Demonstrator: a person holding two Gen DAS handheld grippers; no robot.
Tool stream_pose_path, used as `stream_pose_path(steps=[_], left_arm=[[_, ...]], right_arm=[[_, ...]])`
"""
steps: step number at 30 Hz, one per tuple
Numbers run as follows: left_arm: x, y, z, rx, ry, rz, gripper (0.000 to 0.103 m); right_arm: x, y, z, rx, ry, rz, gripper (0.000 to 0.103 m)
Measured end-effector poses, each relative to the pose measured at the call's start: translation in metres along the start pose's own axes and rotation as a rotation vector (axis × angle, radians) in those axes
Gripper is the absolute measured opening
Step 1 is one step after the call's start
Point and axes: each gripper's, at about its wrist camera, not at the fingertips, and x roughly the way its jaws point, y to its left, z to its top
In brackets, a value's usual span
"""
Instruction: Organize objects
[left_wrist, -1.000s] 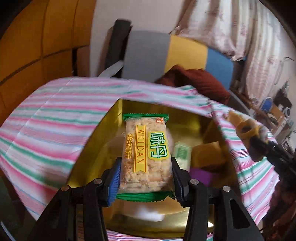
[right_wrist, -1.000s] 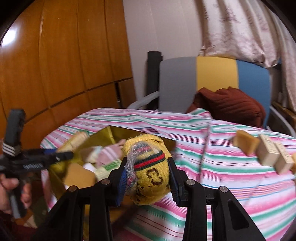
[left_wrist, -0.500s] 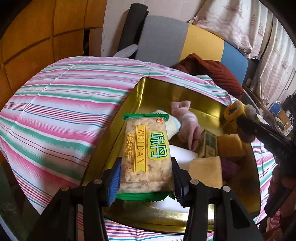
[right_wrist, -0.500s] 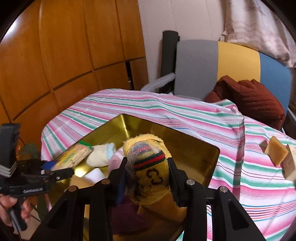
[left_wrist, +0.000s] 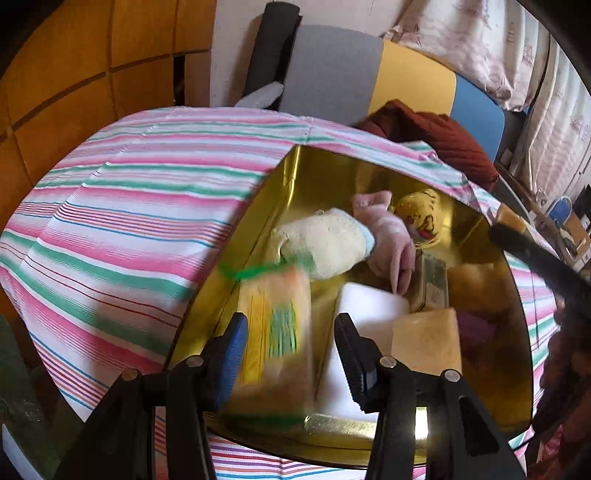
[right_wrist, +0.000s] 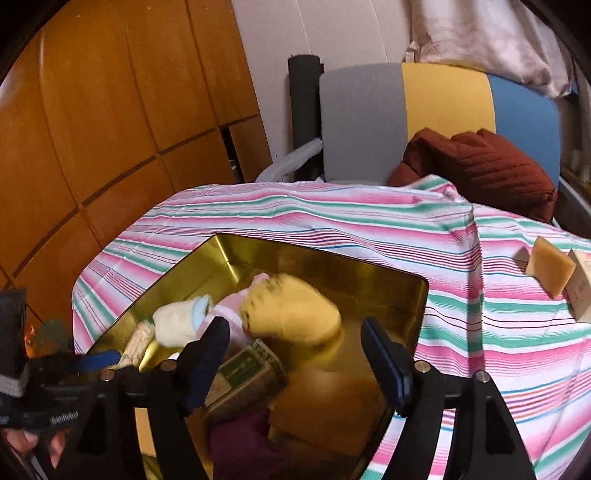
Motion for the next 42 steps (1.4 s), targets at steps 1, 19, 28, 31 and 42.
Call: stream_pose_path(steps=[1, 19, 28, 31, 42], left_arm=[[-0.003, -0.001, 0.001, 0.006, -0.013, 0.007, 0.05], [-0.038, -0.002, 0.007, -0.07, -0.161, -0.042, 0.052], [-0.042, -0.037, 0.0, 0.011, -0.175, -0.144, 0.053], [-0.04, -0.05, -0.003, 0.026, -0.15, -0.185, 0.056], [-0.043, -0.112, -0.015, 0.139, -0.108, -0.297, 0.057]], right_arm=[[-0.003, 0.001, -0.002, 0.0, -0.007, 0.004, 0.077], [-0.039, -0.011, -0.025, 0.11, -0.058, 0.061, 0.081], [-0.06, -0.039, -0.038, 0.184, -0.082, 0.015, 0.082], [-0.065, -0.05, -0.04, 0.202, -0.085, -0.004, 0.082], [-0.084, -0.111, -0.069, 0.253, -0.053, -0.123, 0.082]])
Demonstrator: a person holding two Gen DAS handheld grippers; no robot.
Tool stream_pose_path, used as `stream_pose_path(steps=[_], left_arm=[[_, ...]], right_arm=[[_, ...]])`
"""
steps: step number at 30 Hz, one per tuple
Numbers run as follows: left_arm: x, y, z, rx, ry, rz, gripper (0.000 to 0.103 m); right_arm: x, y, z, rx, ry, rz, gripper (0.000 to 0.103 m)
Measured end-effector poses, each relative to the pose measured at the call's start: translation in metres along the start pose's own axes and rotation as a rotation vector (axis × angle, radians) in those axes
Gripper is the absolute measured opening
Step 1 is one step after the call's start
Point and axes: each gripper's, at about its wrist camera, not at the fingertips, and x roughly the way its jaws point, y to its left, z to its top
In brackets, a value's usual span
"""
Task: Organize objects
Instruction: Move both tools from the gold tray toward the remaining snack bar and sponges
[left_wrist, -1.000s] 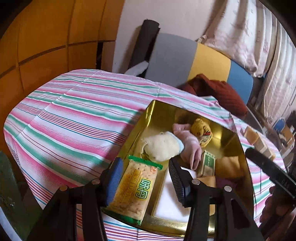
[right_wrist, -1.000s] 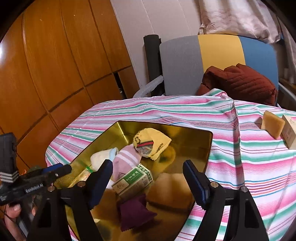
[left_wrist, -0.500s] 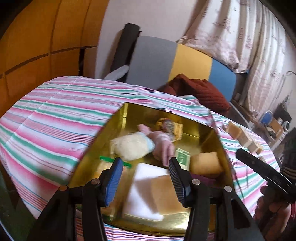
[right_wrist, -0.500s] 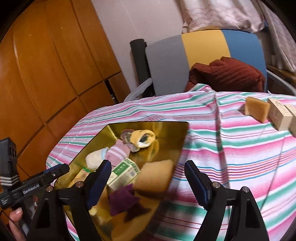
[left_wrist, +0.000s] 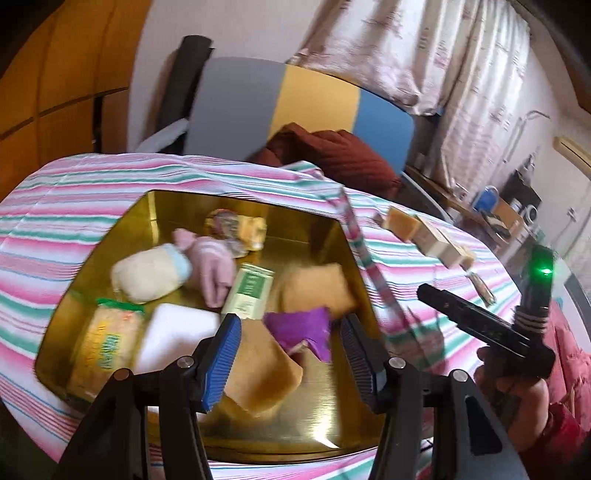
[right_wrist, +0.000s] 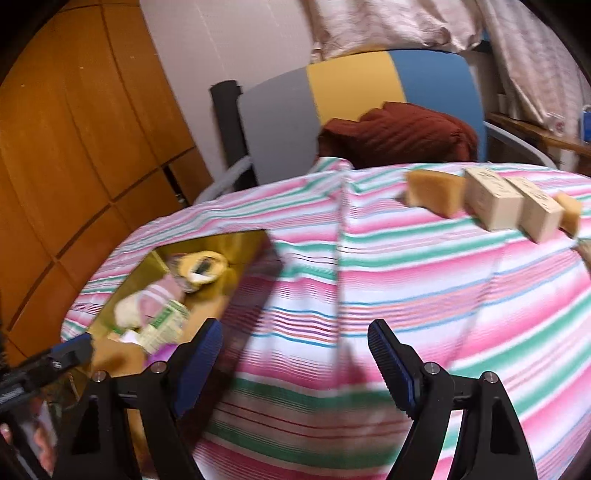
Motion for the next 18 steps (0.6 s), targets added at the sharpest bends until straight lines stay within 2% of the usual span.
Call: stream_pose_path(steps=[12, 18], left_arm=[[0.021, -0.07, 0.004, 0.07, 0.024, -0.099, 0.057], [0.031, -0.094, 0.006, 0.109, 0.044, -0.128, 0.057]], right_arm=[[-0.029, -0.106, -0.014, 0.106, -0.004, -0.183, 0.082], [-0.05, -0.16, 0.0, 0.089, -0.056, -0.322, 0.082]])
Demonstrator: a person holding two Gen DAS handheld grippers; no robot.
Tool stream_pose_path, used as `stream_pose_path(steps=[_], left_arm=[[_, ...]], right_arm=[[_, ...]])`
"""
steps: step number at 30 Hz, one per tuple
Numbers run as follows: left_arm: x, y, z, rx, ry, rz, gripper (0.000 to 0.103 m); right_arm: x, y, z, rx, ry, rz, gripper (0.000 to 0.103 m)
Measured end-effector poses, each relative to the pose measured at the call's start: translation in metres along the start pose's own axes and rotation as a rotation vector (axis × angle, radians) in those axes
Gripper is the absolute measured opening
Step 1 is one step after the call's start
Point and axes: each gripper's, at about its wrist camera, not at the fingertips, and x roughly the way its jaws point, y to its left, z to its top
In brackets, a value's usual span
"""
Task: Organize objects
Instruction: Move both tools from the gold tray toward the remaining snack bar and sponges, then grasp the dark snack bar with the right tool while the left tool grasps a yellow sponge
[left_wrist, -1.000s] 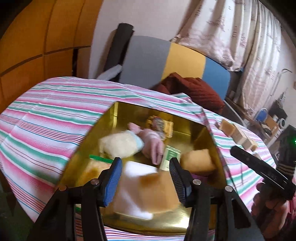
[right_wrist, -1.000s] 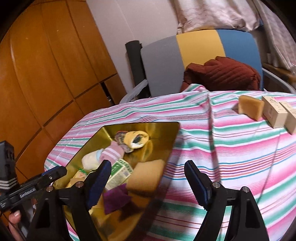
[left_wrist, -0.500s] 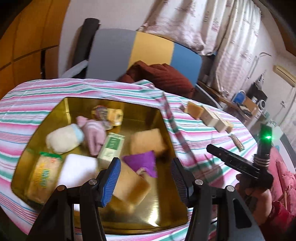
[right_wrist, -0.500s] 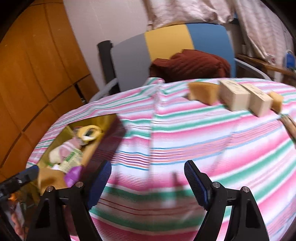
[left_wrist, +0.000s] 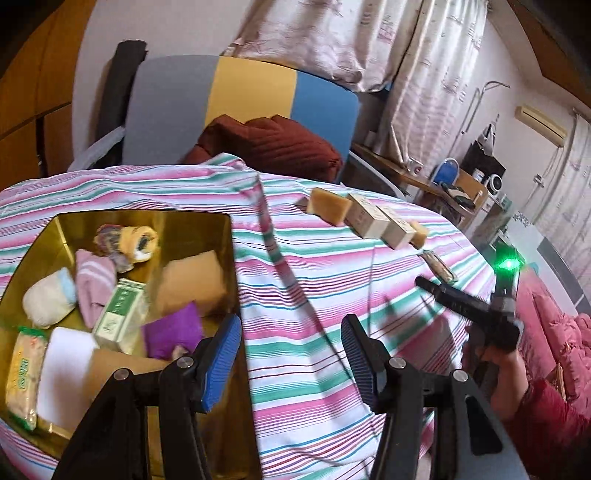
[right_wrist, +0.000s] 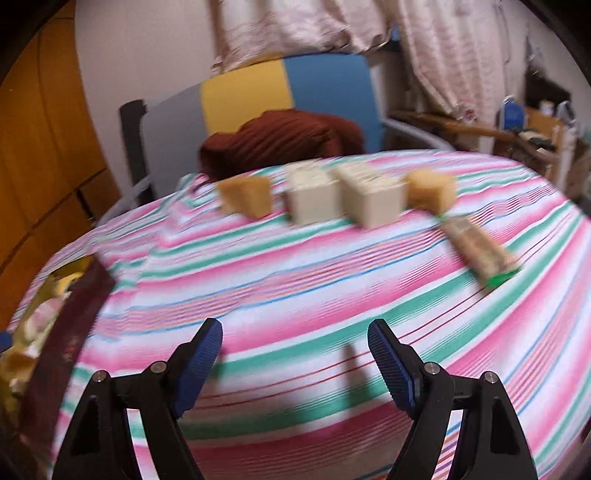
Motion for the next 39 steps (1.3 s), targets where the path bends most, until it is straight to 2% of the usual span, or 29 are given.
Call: stream_pose_path(steps=[4, 8, 14, 19, 20, 22, 25, 30, 34, 36, 39], left_arm=[[0.01, -0.011, 0.0, 0.004, 0.021, -0.021, 0.057], [0.018, -0.025, -0.001, 0.027, 0.043, -0.037, 0.057], [0.031, -0.039, -0.001, 0.041, 0.077, -0.061, 0.057], [0.048, -0.047, 0.002, 0.029, 0.108, -0.077, 0.057], [0.052, -0.048, 0.003, 0.028, 0.112, -0.078, 0.057], [0.059, -0.05, 0.006, 0.027, 0.119, -0.08, 0.057], [0.079, -0.054, 0.013, 0.019, 0.142, -0.085, 0.057], [0.119, -0.062, 0.033, -0.006, 0.181, -0.101, 0.058], [0.159, -0.061, 0.061, -0.07, 0.213, -0.101, 0.067], [0.179, -0.059, 0.075, -0.109, 0.229, -0.097, 0.068], [0.208, -0.059, 0.1, -0.136, 0.243, -0.053, 0.068]], right_arm=[[0.001, -0.047, 0.025, 0.023, -0.044, -0.104, 0.082], [0.008, -0.084, 0.049, 0.03, -0.05, -0.184, 0.082], [0.038, -0.128, 0.073, 0.019, 0.025, -0.27, 0.082], [0.07, -0.147, 0.074, 0.043, 0.121, -0.259, 0.08], [0.073, -0.149, 0.072, 0.053, 0.133, -0.247, 0.077], [0.076, -0.151, 0.069, 0.06, 0.145, -0.237, 0.055], [0.075, -0.15, 0.067, 0.053, 0.13, -0.227, 0.048], [0.072, -0.146, 0.061, 0.038, 0.107, -0.215, 0.048], [0.075, -0.146, 0.06, 0.032, 0.095, -0.218, 0.048], [0.076, -0.144, 0.061, 0.025, 0.093, -0.224, 0.048], [0.076, -0.144, 0.06, 0.027, 0.086, -0.223, 0.048]])
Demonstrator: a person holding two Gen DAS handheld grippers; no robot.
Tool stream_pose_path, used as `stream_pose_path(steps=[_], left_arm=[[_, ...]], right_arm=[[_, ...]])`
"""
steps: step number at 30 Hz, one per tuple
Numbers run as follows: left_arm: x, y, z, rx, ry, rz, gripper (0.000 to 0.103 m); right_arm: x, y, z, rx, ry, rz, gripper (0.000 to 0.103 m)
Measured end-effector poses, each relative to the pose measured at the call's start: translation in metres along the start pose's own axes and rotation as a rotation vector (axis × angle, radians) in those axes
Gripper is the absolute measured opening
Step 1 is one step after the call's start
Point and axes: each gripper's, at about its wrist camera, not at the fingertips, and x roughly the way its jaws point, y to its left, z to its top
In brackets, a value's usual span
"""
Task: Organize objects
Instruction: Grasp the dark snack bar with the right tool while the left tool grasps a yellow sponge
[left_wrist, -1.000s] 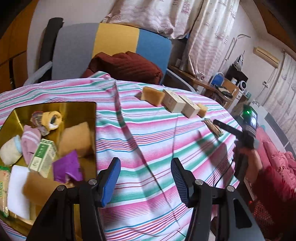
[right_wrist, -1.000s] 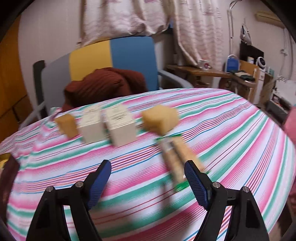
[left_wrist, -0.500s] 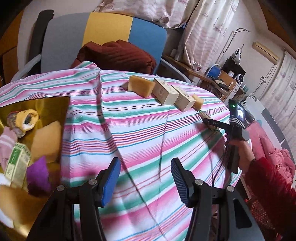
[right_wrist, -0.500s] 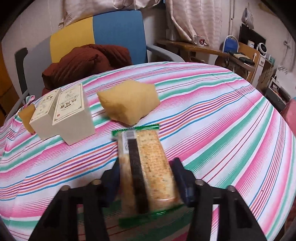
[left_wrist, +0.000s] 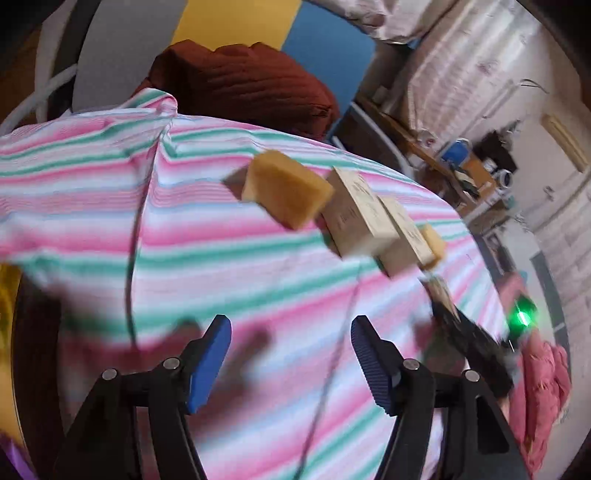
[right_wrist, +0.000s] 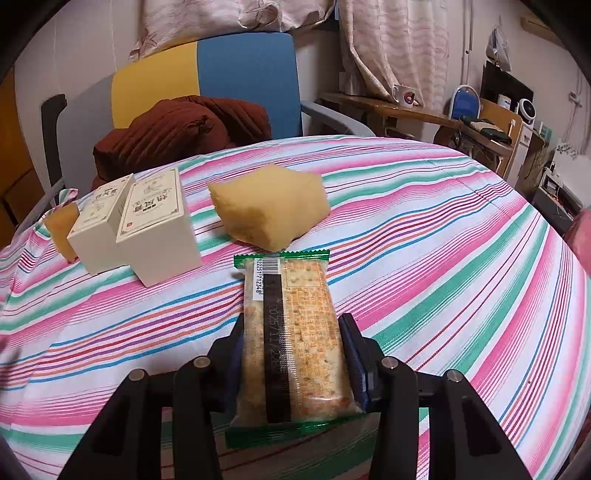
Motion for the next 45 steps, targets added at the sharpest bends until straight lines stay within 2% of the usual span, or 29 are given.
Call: stream_pose_path(steps=[4, 6, 7, 9, 11, 13, 16, 20, 21, 24, 26, 29, 31, 33, 35, 37, 39, 41, 45], left_arm=[[0.022, -0.01, 0.035, 0.0, -0.019, 0.079, 0.069], [0.03, -0.014, 0.053, -0.012, -0.042, 0.109, 0.076], [0.034, -0.016, 0.063, -0.02, -0.052, 0.126, 0.082], [0.04, -0.016, 0.08, -0.063, -0.061, 0.128, 0.083], [0.049, -0.015, 0.099, -0.139, -0.056, 0.109, 0.083], [0.059, -0.013, 0.113, -0.187, -0.04, 0.135, 0.083], [0.084, -0.014, 0.122, -0.21, 0.032, 0.167, 0.083], [0.107, -0.017, 0.113, -0.132, 0.096, 0.219, 0.083], [0.109, -0.015, 0.108, -0.12, 0.099, 0.201, 0.083], [0.098, -0.009, 0.095, -0.09, 0.034, 0.137, 0.083], [0.092, -0.004, 0.087, -0.077, -0.004, 0.106, 0.076], [0.083, 0.0, 0.072, -0.049, -0.038, 0.071, 0.071], [0.079, 0.003, 0.062, -0.053, -0.051, 0.052, 0.071], [0.074, 0.006, 0.056, -0.056, -0.055, 0.025, 0.066], [0.071, 0.009, 0.053, -0.064, -0.052, -0.01, 0.055], [0.069, 0.02, 0.051, -0.111, -0.049, -0.075, 0.046], [0.068, 0.026, 0.045, -0.162, -0.052, -0.115, 0.044], [0.064, 0.026, 0.038, -0.166, -0.063, -0.118, 0.042], [0.054, 0.013, 0.016, -0.11, -0.101, -0.08, 0.041]], right_arm=[[0.0, -0.001, -0.001, 0.011, -0.01, 0.012, 0.048], [0.0, -0.002, -0.002, 0.018, -0.017, 0.02, 0.048], [0.001, -0.002, -0.002, 0.02, -0.019, 0.022, 0.048], [0.001, -0.003, -0.003, 0.024, -0.023, 0.027, 0.048], [0.001, -0.003, -0.003, 0.027, -0.028, 0.03, 0.048], [0.001, -0.004, -0.004, 0.027, -0.031, 0.03, 0.048], [0.001, -0.004, -0.004, 0.027, -0.032, 0.031, 0.049], [0.001, -0.004, -0.004, 0.032, -0.035, 0.037, 0.049], [0.001, -0.004, -0.004, 0.032, -0.035, 0.038, 0.049], [0.0, -0.005, -0.004, 0.035, -0.037, 0.04, 0.049], [0.0, -0.004, -0.004, 0.034, -0.037, 0.04, 0.049], [0.0, -0.005, -0.004, 0.032, -0.038, 0.038, 0.049], [-0.001, -0.005, -0.004, 0.03, -0.039, 0.035, 0.048], [-0.001, -0.004, -0.004, 0.029, -0.039, 0.033, 0.048], [-0.001, -0.004, -0.004, 0.028, -0.04, 0.032, 0.048], [-0.001, -0.004, -0.004, 0.025, -0.04, 0.029, 0.048], [-0.001, -0.003, -0.004, 0.022, -0.041, 0.024, 0.048], [-0.001, -0.003, -0.004, 0.019, -0.042, 0.018, 0.048], [-0.005, 0.0, -0.004, 0.006, -0.064, -0.028, 0.047]])
